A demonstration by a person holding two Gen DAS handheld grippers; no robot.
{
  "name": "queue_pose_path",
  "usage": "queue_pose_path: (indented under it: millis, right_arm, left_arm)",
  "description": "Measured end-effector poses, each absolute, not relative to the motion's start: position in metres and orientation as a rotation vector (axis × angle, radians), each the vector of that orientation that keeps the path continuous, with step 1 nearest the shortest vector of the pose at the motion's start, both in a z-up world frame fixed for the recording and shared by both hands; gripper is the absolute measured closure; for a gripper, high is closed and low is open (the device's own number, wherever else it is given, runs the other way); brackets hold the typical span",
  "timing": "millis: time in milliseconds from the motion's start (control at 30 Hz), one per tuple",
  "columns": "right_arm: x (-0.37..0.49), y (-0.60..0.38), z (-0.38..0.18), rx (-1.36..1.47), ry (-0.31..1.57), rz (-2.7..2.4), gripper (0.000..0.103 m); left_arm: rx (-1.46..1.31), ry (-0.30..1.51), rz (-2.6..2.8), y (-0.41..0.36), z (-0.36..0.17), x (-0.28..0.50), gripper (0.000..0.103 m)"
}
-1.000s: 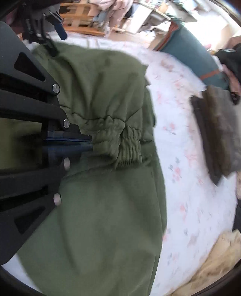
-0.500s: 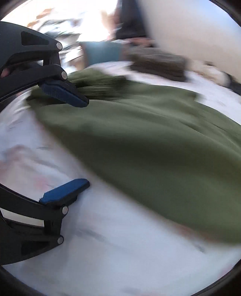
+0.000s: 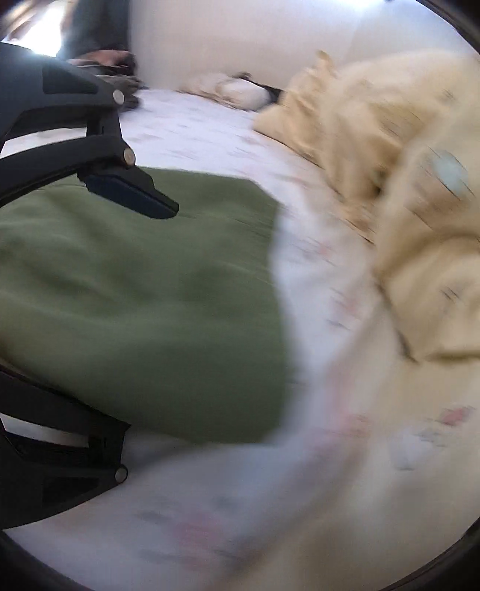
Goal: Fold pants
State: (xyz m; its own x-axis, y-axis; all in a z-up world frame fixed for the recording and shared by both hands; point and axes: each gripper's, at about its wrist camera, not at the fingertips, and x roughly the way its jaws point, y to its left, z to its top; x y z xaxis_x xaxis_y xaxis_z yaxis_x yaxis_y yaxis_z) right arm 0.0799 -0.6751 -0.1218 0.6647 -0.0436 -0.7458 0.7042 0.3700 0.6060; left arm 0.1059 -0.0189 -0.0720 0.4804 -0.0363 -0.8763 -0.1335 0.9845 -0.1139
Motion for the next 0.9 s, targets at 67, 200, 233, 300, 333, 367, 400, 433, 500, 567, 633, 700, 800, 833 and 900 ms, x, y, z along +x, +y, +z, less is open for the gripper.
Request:
queue_pose_path:
  millis: [67, 200, 233, 300, 333, 367, 400, 433, 500, 567, 633, 700, 800, 833, 900]
  right_arm:
    - [0.075, -0.689, -0.121, 1.077, 0.704, -0.573, 0.070]
    - [0.077, -0.685, -0.092, 0.975, 0.626, -0.560, 0.100]
    - [0.078, -0.679, -0.079, 0.939, 0.601, -0.522, 0.101]
    - [0.083, -0.664, -0.055, 0.871, 0.571, -0.438, 0.101]
    - [0.089, -0.648, -0.038, 0.807, 0.559, -0.376, 0.101]
    - [0.094, -0.631, -0.024, 0.755, 0.550, -0.327, 0.101]
    - [0.098, -0.611, -0.008, 0.691, 0.545, -0.270, 0.101]
    - [0.099, -0.592, 0.005, 0.629, 0.550, -0.222, 0.101]
    - [0.104, -0.538, 0.036, 0.496, 0.547, -0.093, 0.101]
    - [0.105, -0.476, 0.064, 0.384, 0.538, 0.029, 0.101]
    - [0.096, -0.408, 0.079, 0.282, 0.530, 0.151, 0.101]
    - [0.091, -0.351, 0.075, 0.211, 0.545, 0.238, 0.101]
    - [0.075, -0.262, 0.035, 0.101, 0.618, 0.378, 0.101]
    - [0.069, -0.237, 0.012, 0.056, 0.657, 0.404, 0.101]
    - [0.063, -0.210, -0.031, 0.037, 0.771, 0.426, 0.099]
  left_arm:
    - [-0.154, 1.048, 0.049, -0.021, -0.068, 0.106, 0.012]
    - [-0.158, 1.054, 0.040, -0.022, -0.067, 0.113, 0.012]
    - [-0.170, 1.060, 0.043, -0.022, -0.068, 0.115, 0.012]
    - [-0.185, 1.069, 0.056, -0.019, -0.069, 0.115, 0.012]
    - [-0.191, 1.072, 0.062, -0.017, -0.069, 0.115, 0.012]
    - [-0.198, 1.073, 0.067, -0.016, -0.068, 0.114, 0.012]
    - [-0.209, 1.074, 0.071, -0.013, -0.067, 0.113, 0.012]
    - [-0.220, 1.075, 0.074, -0.012, -0.067, 0.112, 0.012]
    - [-0.248, 1.080, 0.072, -0.008, -0.065, 0.109, 0.012]
    - [-0.265, 1.079, 0.065, -0.006, -0.062, 0.105, 0.012]
    - [-0.268, 1.070, 0.066, -0.005, -0.058, 0.102, 0.012]
    - [-0.282, 1.057, 0.069, -0.001, -0.054, 0.098, 0.012]
    - [-0.284, 1.038, 0.092, 0.009, -0.049, 0.092, 0.012]
    - [-0.284, 1.036, 0.100, 0.013, -0.048, 0.090, 0.012]
    - [-0.296, 1.031, 0.139, 0.026, -0.047, 0.086, 0.012]
